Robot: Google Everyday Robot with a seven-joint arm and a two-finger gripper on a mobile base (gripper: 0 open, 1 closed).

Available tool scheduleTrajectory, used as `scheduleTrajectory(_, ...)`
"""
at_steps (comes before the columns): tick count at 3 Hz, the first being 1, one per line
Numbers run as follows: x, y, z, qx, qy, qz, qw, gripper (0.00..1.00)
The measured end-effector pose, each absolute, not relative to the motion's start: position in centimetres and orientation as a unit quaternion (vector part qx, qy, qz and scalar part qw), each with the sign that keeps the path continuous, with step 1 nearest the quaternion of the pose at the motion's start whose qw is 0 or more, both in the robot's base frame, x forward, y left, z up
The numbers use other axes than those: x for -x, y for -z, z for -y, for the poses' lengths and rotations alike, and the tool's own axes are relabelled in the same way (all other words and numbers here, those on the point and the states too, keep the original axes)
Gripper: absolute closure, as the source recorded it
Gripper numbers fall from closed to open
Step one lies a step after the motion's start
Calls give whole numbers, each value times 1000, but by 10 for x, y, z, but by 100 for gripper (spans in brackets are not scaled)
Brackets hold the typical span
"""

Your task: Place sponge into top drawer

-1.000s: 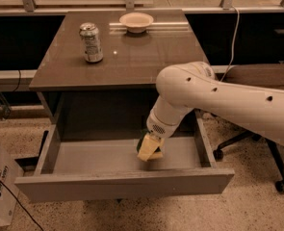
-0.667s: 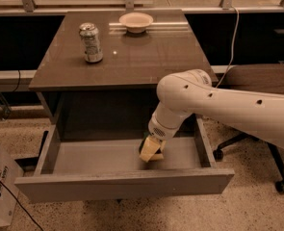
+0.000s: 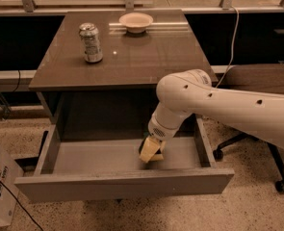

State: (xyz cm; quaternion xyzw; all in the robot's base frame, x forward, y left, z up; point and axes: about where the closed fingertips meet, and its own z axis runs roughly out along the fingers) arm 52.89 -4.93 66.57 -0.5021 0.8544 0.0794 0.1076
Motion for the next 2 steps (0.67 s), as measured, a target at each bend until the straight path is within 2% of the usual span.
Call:
scheduleTrajectory(1, -529, -665, 49, 502, -79, -854, 107, 0)
scheduleTrajectory(2, -529, -665, 49, 502, -79, -854, 107, 0)
